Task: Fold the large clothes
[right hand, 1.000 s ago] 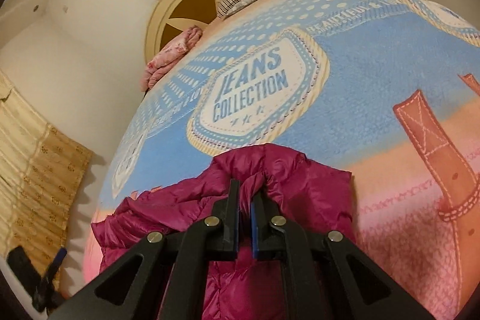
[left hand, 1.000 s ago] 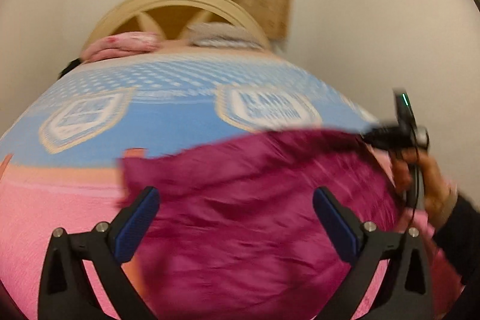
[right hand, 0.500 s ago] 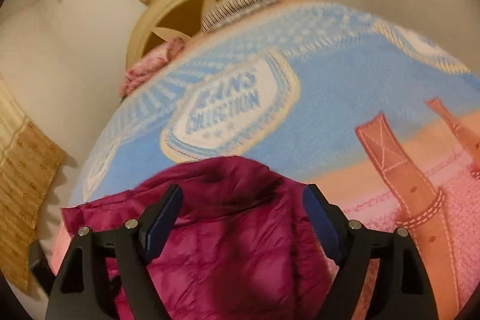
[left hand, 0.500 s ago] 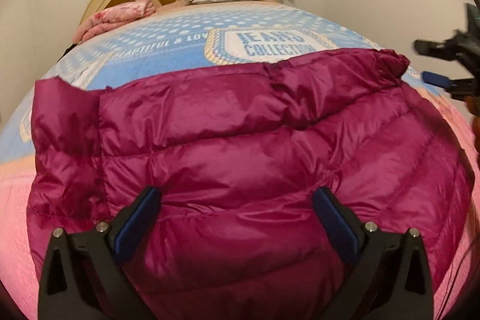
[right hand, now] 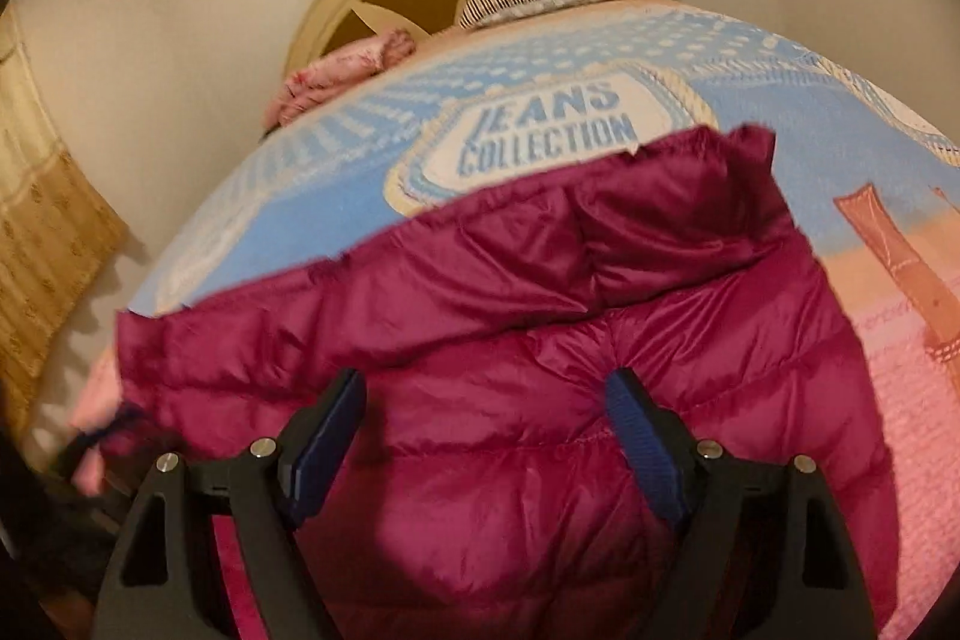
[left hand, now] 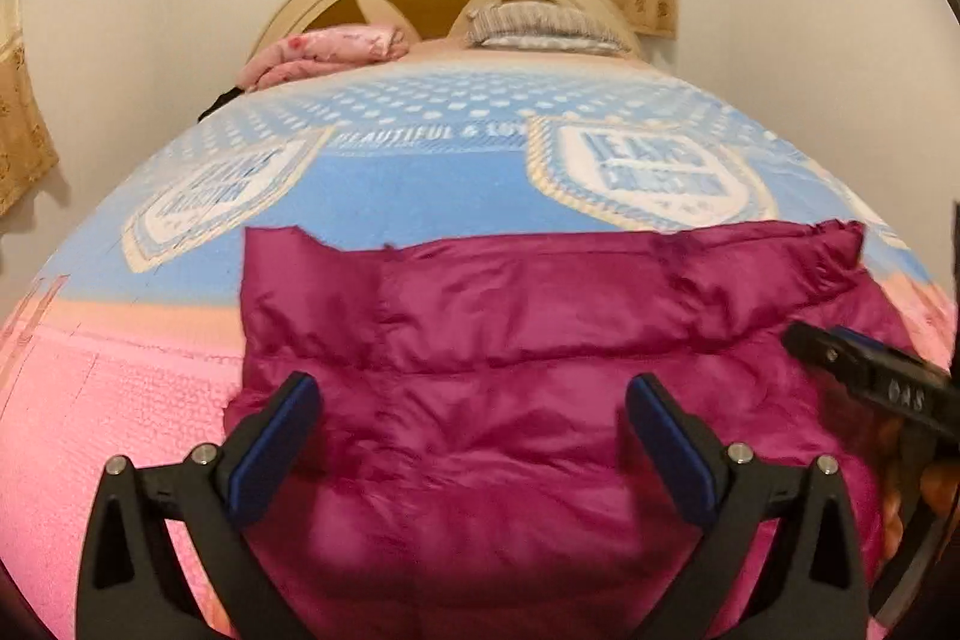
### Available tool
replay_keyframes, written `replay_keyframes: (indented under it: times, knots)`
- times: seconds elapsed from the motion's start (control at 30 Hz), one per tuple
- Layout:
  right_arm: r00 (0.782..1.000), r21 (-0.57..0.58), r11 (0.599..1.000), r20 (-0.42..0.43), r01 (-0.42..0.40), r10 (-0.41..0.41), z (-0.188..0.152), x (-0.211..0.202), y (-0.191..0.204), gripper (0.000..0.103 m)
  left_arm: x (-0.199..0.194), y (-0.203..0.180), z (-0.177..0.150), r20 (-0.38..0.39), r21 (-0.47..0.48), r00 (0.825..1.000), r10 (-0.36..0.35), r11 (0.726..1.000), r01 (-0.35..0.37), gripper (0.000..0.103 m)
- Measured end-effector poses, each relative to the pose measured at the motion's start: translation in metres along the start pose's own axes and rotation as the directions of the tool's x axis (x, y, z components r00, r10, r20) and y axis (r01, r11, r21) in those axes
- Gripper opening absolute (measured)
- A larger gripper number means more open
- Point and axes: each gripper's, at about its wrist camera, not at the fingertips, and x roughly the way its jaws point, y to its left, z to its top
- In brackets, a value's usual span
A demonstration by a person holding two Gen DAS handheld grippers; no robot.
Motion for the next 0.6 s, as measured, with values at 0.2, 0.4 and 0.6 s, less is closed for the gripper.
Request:
replay_keyframes:
  times: [0.2,0.4,0.6]
  knots:
    - [1.0,-0.044,0.999,-0.004,0.027,-0.028,-0.005,0.01,0.005,0.082,0.029,0.002,-0.021,-0.044,0.003,0.998,0.033,0.999,-0.033,0.103]
    - [0.998,-0.074,0.996,-0.04,0.046,-0.049,-0.009,0.021,0.007,0.082,0.033,0.004,-0.023,-0.076,-0.013,0.997,0.018,1.0,-0.019,0.103]
    - [0.994,-0.101,0.992,-0.071,0.079,-0.086,-0.009,0.029,0.011,0.083,0.041,0.001,-0.021,-0.111,0.005,0.993,0.034,0.999,-0.033,0.103]
